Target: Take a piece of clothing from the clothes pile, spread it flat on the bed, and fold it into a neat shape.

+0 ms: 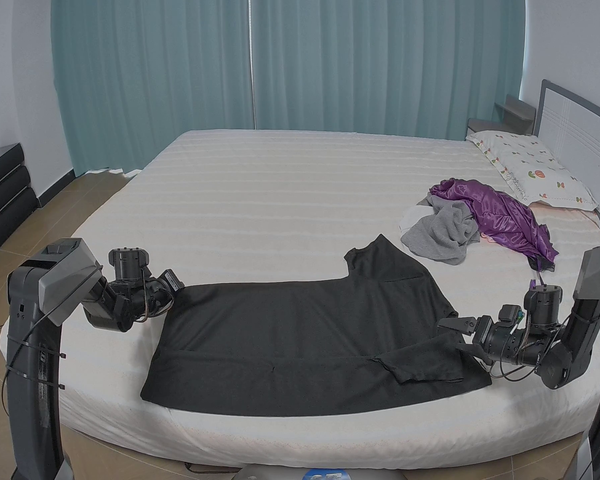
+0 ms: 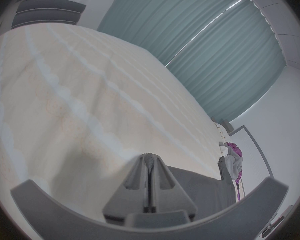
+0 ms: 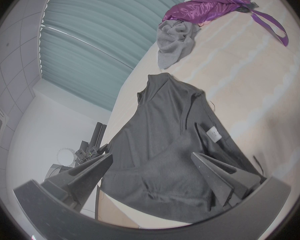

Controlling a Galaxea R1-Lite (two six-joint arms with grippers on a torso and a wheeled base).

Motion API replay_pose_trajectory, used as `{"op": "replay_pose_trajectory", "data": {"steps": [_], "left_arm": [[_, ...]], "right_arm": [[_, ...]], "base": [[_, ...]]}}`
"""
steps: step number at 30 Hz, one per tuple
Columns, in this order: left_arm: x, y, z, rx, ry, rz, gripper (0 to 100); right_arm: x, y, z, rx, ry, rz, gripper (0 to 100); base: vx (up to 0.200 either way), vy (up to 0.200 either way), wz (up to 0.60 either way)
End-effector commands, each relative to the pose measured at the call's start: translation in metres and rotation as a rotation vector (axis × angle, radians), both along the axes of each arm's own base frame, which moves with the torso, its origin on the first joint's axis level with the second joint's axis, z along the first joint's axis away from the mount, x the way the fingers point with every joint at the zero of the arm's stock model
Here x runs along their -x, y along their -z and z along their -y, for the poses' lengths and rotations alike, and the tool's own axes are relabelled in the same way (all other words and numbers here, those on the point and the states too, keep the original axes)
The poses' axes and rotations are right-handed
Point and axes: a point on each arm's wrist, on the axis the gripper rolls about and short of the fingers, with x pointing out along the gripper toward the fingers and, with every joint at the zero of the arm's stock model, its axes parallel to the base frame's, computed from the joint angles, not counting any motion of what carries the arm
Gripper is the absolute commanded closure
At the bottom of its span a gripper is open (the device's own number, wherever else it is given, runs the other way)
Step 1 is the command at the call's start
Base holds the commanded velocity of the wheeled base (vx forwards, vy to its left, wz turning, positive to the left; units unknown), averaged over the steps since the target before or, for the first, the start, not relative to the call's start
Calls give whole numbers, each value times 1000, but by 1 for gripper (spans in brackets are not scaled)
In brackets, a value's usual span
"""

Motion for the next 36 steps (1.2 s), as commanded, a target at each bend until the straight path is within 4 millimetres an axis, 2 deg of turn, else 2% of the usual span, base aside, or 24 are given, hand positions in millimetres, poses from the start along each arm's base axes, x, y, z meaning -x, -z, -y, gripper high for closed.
{"op": "replay_pose_trajectory", "data": {"steps": [1, 4, 9, 12, 14, 16, 19, 25, 36], "left_arm": [[3, -5, -1, -3, -18, 35, 100], [6, -7, 0, -7, -23, 49, 100], [9, -7, 1, -5, -21, 42, 100], [11, -6, 1, -3, -22, 33, 100], [12, -6, 2, 2, -23, 30, 100], [12, -6, 1, 13, -30, 27, 100], [12, -8, 2, 31, -39, 26, 100], [14, -9, 1, 41, -45, 20, 100], [16, -8, 2, 43, -47, 13, 100]], "right_arm": [[-10, -4, -7, 13, 11, 43, 0], [-18, -2, -16, 48, 42, 63, 0], [-49, -5, -30, 101, 109, 140, 0], [-69, -5, -37, 115, 114, 159, 0], [-91, -14, -40, 122, 110, 183, 0], [-102, -19, -41, 124, 111, 181, 0], [-127, -17, -45, 138, 106, 152, 0], [-166, 3, -50, 242, 116, 159, 0], [-204, 30, -48, 319, 144, 183, 0]], "base": [[0, 0, 0], [0, 0, 0], [0, 0, 0], [0, 0, 0], [0, 0, 0], [0, 0, 0], [0, 0, 0], [0, 0, 0], [0, 0, 0]]}}
